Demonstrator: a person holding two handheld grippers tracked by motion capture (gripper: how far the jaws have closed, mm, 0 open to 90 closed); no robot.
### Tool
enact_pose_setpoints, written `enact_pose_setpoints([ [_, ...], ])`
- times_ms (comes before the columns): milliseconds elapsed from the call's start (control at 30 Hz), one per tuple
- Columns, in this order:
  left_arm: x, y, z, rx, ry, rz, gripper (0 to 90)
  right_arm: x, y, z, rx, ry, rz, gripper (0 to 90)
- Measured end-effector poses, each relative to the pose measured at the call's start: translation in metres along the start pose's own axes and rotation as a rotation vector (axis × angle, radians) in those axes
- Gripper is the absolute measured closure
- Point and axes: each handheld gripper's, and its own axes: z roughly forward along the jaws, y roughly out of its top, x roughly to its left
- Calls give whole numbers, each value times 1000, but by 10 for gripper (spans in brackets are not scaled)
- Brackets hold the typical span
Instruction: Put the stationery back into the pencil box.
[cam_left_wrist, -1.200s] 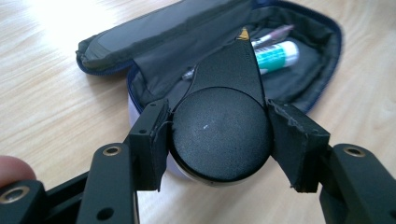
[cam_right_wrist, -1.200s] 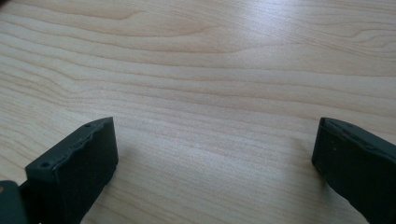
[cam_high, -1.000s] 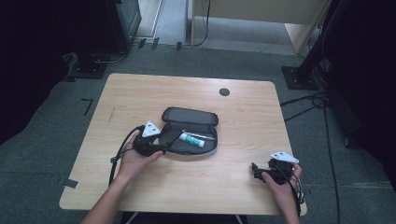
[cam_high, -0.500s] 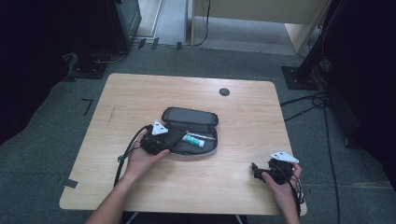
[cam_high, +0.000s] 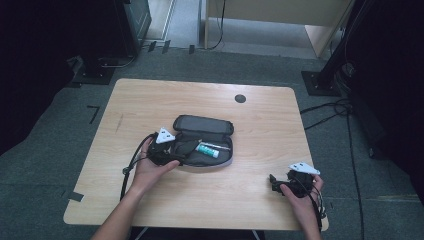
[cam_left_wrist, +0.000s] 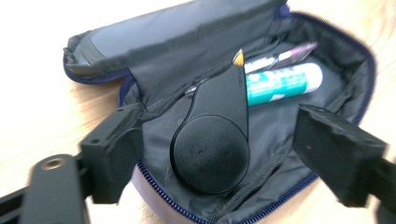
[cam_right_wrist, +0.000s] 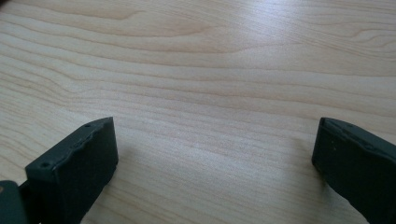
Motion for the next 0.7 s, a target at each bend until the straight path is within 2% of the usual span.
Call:
enact_pose_setpoints([
  [100,4,-2,-9,-1,10,-16,23,0,0,0,0,0,0,0],
  [167,7,-6,-16,-6,20,-18,0,0,0,0,0,0,0,0],
  [333,16,-19,-34,-21,48,-34,0,0,0,0,0,0,0,0],
  [533,30,-38,-55,-36,88,-73,0,0,0,0,0,-1,0,0],
  [700,39,-55,-68,-38,118,-85,0,0,0,0,0,0,0,0],
])
